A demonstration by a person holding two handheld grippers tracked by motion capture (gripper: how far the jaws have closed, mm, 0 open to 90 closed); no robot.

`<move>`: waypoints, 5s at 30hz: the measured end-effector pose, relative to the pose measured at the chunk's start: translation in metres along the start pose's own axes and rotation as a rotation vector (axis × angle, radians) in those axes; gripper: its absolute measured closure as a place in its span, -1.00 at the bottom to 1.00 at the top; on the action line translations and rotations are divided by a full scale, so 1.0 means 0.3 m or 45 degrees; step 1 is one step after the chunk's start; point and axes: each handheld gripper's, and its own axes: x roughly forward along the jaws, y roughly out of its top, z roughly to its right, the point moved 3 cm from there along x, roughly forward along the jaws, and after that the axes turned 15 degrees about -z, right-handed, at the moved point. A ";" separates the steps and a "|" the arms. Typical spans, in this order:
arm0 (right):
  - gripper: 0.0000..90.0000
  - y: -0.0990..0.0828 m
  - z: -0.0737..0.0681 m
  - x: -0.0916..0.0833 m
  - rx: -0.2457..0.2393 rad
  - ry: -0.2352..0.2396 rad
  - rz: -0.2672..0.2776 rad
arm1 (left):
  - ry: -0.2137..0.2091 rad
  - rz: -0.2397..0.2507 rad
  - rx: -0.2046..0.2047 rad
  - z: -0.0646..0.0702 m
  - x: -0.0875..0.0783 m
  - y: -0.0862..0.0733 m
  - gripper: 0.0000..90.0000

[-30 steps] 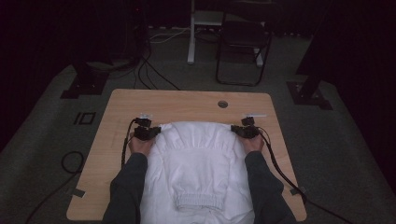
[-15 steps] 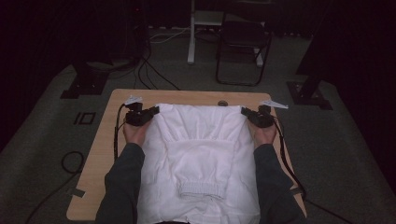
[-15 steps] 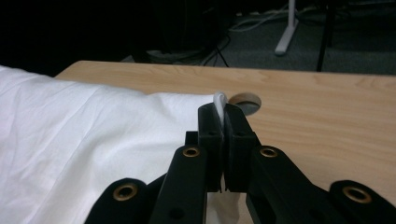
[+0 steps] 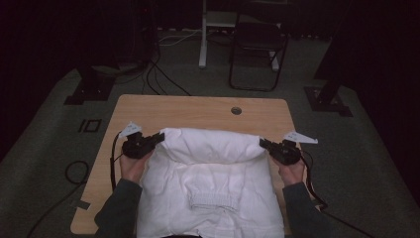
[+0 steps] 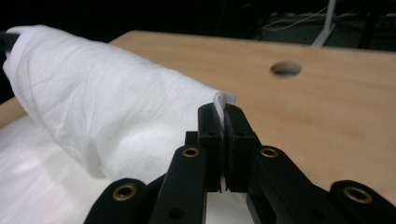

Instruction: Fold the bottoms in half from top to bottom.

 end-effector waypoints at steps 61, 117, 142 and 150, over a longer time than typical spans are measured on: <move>0.95 0.081 0.059 0.105 0.007 -0.207 -0.050 | 0.194 0.032 -0.028 -0.019 0.050 0.082 0.99; 0.17 -0.112 -0.190 0.247 -0.080 -0.094 -0.329 | 0.071 -0.306 0.074 0.168 0.263 -0.143 0.41; 0.19 -0.275 -0.293 0.227 -0.144 -0.138 -0.270 | 0.209 -0.290 0.170 0.226 0.254 -0.301 0.46; 0.19 -0.256 -0.284 0.249 -0.149 -0.129 -0.283 | 0.215 -0.288 0.159 0.197 0.263 -0.289 0.50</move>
